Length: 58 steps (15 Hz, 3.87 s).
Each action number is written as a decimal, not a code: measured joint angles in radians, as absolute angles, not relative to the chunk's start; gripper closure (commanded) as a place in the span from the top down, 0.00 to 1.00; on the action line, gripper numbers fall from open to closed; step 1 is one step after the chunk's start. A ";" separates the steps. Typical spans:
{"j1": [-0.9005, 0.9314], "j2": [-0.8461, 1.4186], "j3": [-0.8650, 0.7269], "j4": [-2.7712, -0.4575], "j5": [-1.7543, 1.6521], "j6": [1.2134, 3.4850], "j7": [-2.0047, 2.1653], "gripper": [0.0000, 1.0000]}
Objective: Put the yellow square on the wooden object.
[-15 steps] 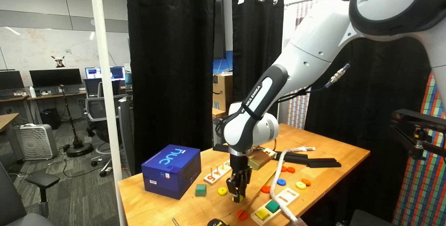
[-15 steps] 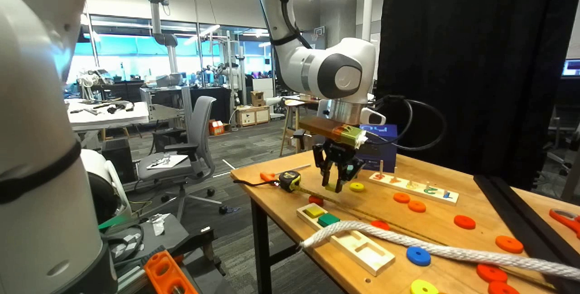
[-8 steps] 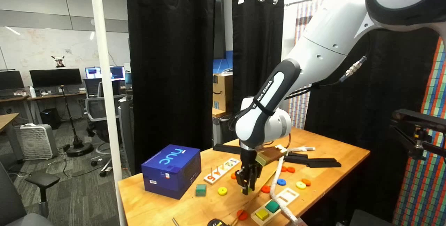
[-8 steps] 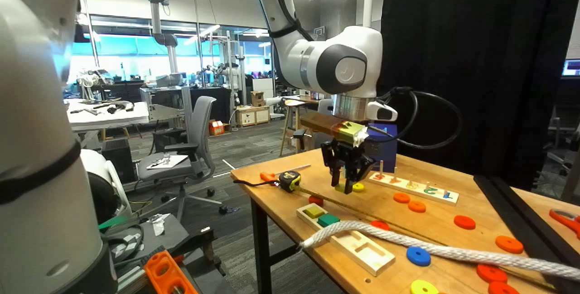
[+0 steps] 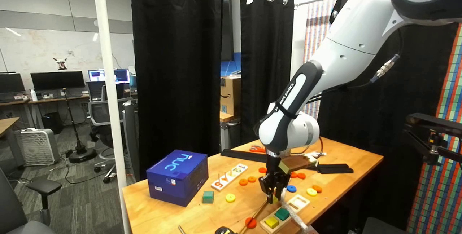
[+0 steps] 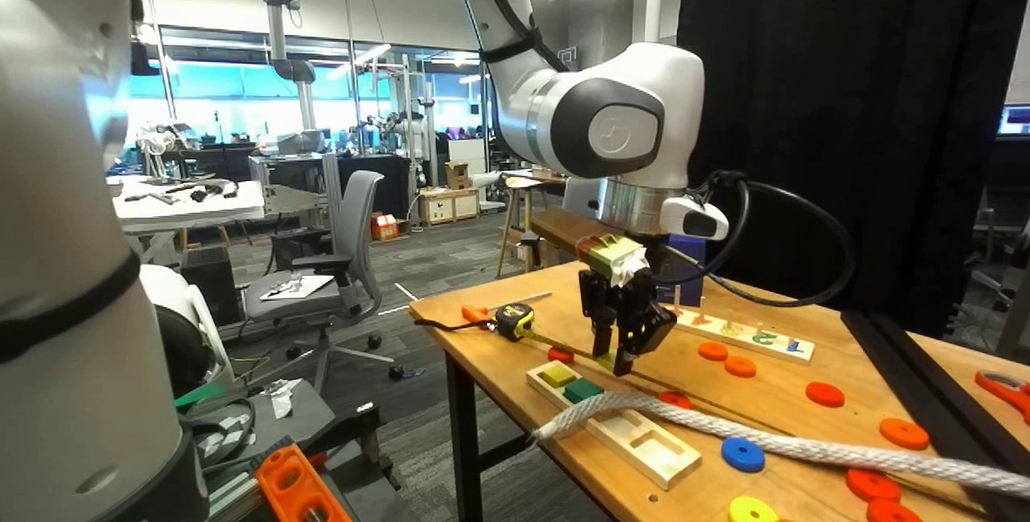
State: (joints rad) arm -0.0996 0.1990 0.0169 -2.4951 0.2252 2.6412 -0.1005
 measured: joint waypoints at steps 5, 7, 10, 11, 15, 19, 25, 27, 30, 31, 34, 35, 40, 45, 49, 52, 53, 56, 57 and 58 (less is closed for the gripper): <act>-0.116 0.137 0.006 -2.547 0.275 2.658 -0.101 0.24; -0.117 0.113 -0.004 -2.568 0.283 2.658 -0.101 0.24; -0.121 0.094 -0.022 -2.597 0.306 2.658 -0.115 0.24; -0.124 0.094 -0.029 -2.605 0.312 2.659 -0.127 0.24; -0.142 0.094 -0.057 -2.627 0.315 2.659 -0.169 0.24; -0.156 0.094 -0.079 -2.634 0.315 2.659 -0.194 0.24; -0.162 0.107 -0.088 -2.634 0.315 2.658 -0.255 0.24; -0.165 0.114 -0.088 -2.633 0.315 2.658 -0.284 0.24; -0.175 0.127 -0.088 -2.632 0.315 2.658 -0.323 0.24; -0.179 0.132 -0.088 -2.631 0.315 2.658 -0.335 0.24; -0.194 0.147 -0.088 -2.626 0.315 2.658 -0.361 0.24; -0.199 0.152 -0.088 -2.622 0.315 2.658 -0.368 0.24; -0.215 0.172 -0.088 -2.595 0.307 2.658 -0.385 0.24; -0.221 0.193 -0.088 -2.565 0.303 2.658 -0.389 0.24; -0.225 0.214 -0.088 -2.544 0.303 2.653 -0.395 0.24; -0.226 0.225 -0.088 -2.535 0.301 2.640 -0.396 0.24; -0.226 0.226 -0.087 -2.533 0.300 2.636 -0.396 0.24; -0.228 0.227 -0.087 -2.532 0.300 2.624 -0.396 0.24; -0.229 0.227 -0.087 -2.531 0.300 2.618 -0.396 0.24; -0.230 0.227 -0.087 -2.530 0.300 2.615 -0.396 0.24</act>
State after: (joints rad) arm -0.2300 0.2270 -0.0870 -2.5305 0.2999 2.6150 -0.3963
